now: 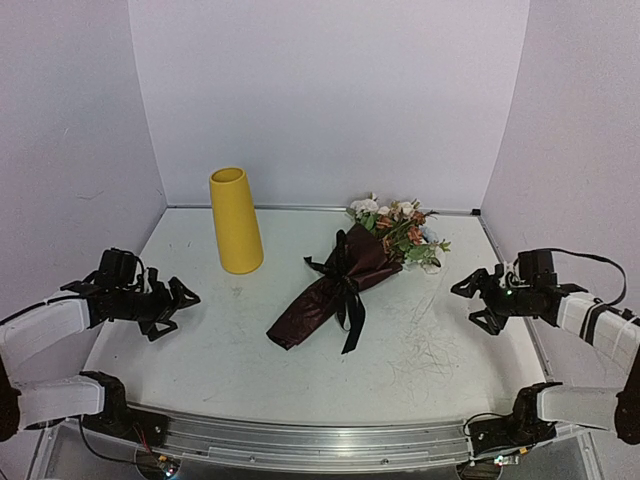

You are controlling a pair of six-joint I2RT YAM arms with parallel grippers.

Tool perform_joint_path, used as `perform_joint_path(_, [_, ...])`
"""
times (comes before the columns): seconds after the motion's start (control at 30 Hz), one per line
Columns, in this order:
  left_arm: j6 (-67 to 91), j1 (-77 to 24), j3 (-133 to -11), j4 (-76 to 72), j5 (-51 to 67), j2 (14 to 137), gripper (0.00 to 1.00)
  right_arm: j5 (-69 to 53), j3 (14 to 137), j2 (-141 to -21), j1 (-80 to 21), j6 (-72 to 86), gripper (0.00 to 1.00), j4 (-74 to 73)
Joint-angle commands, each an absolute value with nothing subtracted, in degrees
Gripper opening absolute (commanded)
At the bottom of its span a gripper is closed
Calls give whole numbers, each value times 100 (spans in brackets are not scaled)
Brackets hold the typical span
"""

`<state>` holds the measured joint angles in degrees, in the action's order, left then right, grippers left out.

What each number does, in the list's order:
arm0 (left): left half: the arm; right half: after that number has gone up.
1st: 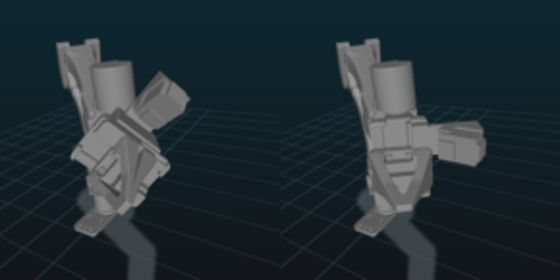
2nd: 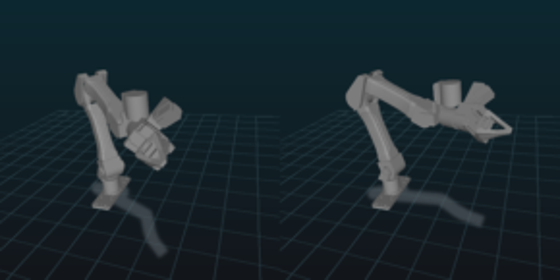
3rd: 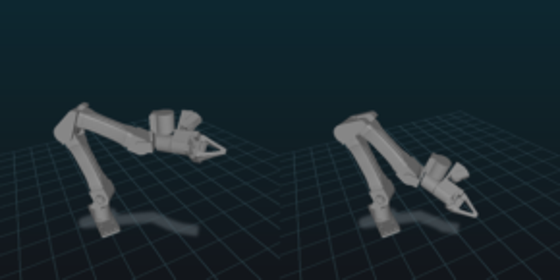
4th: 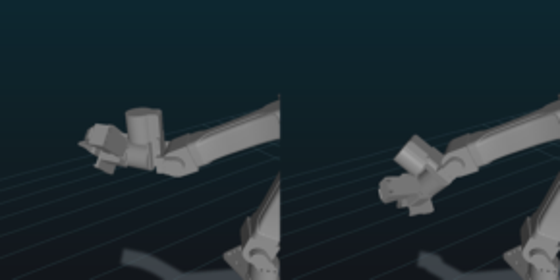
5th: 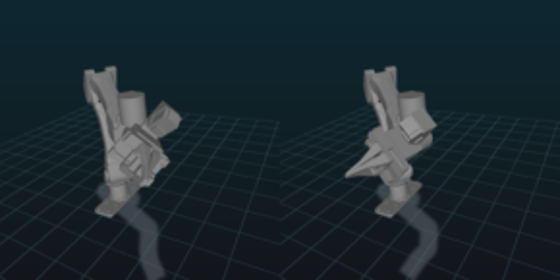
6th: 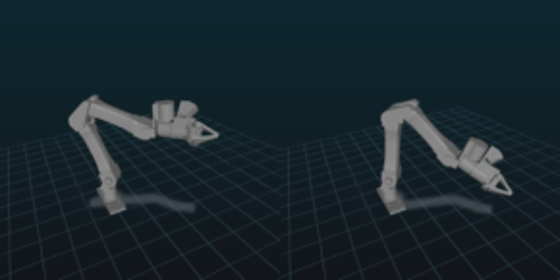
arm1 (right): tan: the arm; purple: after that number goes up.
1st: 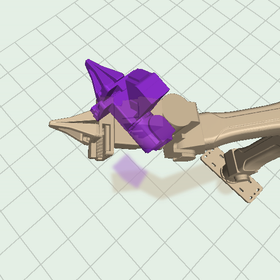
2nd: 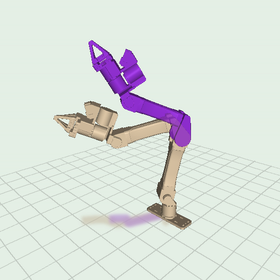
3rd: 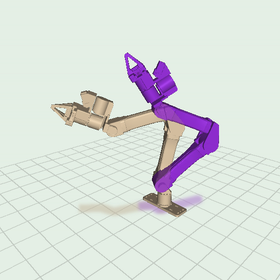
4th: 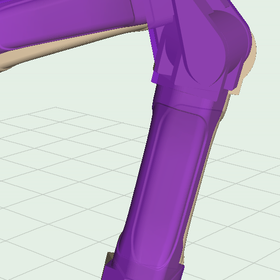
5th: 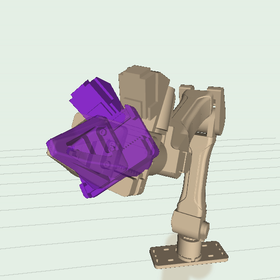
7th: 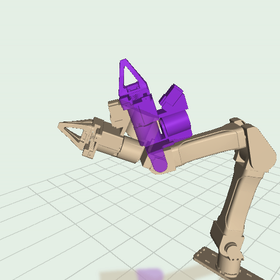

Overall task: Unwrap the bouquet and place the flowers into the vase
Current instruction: Move the fake flower to the center of the board.

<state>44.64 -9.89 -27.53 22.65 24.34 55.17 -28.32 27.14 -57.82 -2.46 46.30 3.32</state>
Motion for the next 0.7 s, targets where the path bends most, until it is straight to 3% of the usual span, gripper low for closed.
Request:
perform_joint_path(0.0, [4299,-1556,-3053,1478,2347,6059,99,-2973,2889,-6167,-723,4502,94,591])
perform_joint_path(0.2, [4195,-2315,-3569,904,2230,7146,97,-2390,3393,-6884,-1832,4513,91,655])
perform_joint_path(0.43, [4089,-3217,-4224,563,1644,8086,96,-1888,4229,-7812,-2841,4606,78,827])
perform_joint_path(0.57, [4197,-3540,-4547,361,1291,8530,93,-1447,4602,-8092,-3078,4543,74,873])
perform_joint_path(0.67, [4166,-3714,-4749,200,1150,8761,92,-1380,4892,-8380,-3108,4356,66,870])
